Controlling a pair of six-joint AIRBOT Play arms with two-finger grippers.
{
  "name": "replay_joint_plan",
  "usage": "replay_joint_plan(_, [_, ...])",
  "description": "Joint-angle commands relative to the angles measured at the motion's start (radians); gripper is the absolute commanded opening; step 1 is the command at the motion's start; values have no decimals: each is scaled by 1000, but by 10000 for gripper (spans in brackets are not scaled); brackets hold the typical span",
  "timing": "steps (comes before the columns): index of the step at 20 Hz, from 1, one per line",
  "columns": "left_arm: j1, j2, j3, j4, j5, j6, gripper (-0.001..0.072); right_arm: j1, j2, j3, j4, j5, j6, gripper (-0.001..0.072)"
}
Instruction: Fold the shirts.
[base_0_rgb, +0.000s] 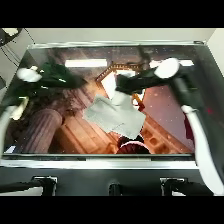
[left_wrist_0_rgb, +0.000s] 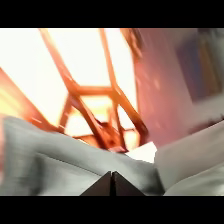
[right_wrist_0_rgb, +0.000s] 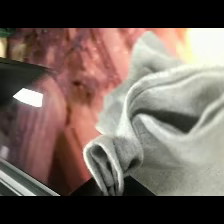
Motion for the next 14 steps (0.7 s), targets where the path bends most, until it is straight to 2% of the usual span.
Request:
replay_joint_plan(1, [219, 204, 0, 83, -60, -11, 27, 109, -212, 0, 201, -185, 10, 53])
replay_joint_plan(2, [254, 247, 0, 84, -66, -11, 27, 124, -259, 0, 247, -205, 10, 106])
replay_joint_plan(3, [277, 278, 0, 84, -66, -11, 27, 130, -293, 0, 280, -229, 10, 372])
replay_joint_plan(4, [291, 301, 0, 84, -66, -11, 27, 129, -316, 1, 322, -242, 9, 720])
replay_joint_plan(6, [302, 324, 0, 84, -72, -11, 27, 101, -309, 0, 324, -216, 4, 704])
replay_joint_plan(8, [301, 322, 0, 84, -105, -11, 27, 37, -253, 1, 253, -115, -21, 700])
replay_joint_plan(9, [301, 320, 0, 84, -122, -10, 28, -4, -213, 1, 173, -54, -21, 700])
replay_joint_plan(12, [301, 320, 0, 85, -134, -6, 28, -163, -84, 0, -210, 205, 16, 695])
replay_joint_plan(14, [301, 320, 0, 85, -134, -6, 28, -266, -41, -34, -410, 390, 6, 631])
